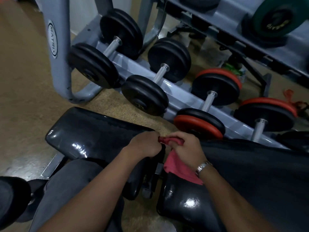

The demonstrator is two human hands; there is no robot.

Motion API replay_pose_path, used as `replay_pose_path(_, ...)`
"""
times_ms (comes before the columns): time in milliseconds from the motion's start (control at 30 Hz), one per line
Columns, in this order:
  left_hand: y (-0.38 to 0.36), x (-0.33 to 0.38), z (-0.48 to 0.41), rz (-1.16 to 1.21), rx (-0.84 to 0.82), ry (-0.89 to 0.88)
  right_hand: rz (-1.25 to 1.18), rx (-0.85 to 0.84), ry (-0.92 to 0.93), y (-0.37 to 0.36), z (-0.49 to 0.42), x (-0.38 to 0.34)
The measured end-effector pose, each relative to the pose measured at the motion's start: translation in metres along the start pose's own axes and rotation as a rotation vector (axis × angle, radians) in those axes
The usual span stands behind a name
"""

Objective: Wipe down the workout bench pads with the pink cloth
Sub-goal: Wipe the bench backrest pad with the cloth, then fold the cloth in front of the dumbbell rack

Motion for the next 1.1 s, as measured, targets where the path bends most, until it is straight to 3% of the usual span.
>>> replay_pose_path(167, 0.007, 0.037, 0.019, 0.730, -0.020, -0.290, -0.512, 0.131, 0.018, 0.041, 0.026, -0.004)
replay_pose_path(300, 0.004, 0.062, 0.032, 0.923, -0.011, -0.424, -0.678, 0.212, 0.036, 0.068, 0.049, -0.010)
replay_pose_path(567, -0.003, 0.135, 0.077, 0.896, -0.082, -0.598, -0.873, 0.257, 0.121, 0.122, 0.109, -0.040)
replay_pose_path(667, 0.006, 0.170, 0.097, 0.828, -0.033, -0.627, -0.949, 0.283, 0.197, 0.150, 0.131, -0.060)
replay_pose_path(933, 0.050, 0.271, 0.148, 0.691, -0.034, -0.758, -0.969, 0.291, 0.295, 0.223, 0.177, -0.098)
replay_pose_path(1100, 0.070, 0.318, 0.171, 0.559, 0.099, -0.823, -0.805, 0.346, 0.235, 0.247, 0.197, -0.117)
Point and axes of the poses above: each hand's wrist, its own z-axis away from the middle knuckle, its own y-axis out of the back of the hand, x = y × z, the point moved 8 cm from there along -z, towards the middle knuckle, and after that the axes turned 12 degrees about -x, right-handed, at the moved point
